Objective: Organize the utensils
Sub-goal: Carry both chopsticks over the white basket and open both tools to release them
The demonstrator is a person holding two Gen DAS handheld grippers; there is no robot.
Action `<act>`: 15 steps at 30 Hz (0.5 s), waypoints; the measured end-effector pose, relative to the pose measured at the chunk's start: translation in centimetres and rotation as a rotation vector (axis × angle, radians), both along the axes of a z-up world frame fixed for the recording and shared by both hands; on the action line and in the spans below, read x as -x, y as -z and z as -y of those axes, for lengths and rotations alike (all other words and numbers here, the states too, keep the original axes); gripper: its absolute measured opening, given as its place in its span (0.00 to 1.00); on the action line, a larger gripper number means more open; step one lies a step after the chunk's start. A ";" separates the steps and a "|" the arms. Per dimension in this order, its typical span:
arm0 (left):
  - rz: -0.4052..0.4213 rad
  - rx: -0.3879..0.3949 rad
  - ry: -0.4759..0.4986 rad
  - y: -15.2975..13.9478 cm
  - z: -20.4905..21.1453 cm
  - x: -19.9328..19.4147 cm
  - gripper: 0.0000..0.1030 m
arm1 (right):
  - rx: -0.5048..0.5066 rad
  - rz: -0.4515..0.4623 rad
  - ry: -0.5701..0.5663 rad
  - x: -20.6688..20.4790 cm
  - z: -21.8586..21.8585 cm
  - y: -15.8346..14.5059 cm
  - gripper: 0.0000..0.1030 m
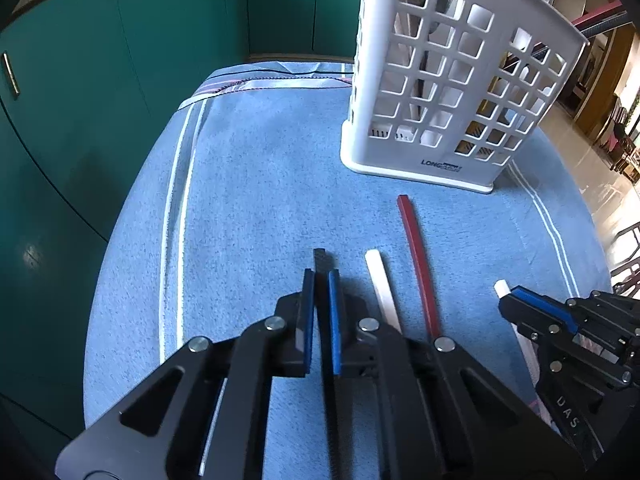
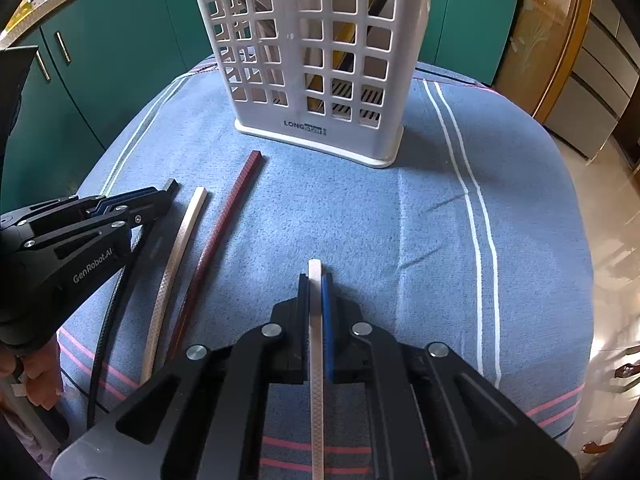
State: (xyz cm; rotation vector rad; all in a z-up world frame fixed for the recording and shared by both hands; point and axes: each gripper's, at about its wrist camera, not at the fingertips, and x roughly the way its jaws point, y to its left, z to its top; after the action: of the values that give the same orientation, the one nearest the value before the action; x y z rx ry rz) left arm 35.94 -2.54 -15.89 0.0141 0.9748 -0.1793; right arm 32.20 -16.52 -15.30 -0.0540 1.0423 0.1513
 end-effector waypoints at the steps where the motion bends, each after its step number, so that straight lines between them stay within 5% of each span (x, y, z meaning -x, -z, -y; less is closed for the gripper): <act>1: 0.008 -0.003 -0.002 -0.2 0.1 0.2 0.06 | -0.002 0.002 0.002 0.1 0.1 -0.1 0.06; 15: 0.233 0.048 -0.005 -8.7 0.4 5.4 0.06 | -0.015 0.208 -0.004 4.9 1.1 -7.2 0.06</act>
State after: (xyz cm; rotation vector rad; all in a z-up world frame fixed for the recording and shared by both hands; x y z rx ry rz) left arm 30.55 -2.94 -7.23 -0.0108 0.7377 -0.1921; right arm 27.28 -17.58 -8.09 -0.0569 0.8338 0.1533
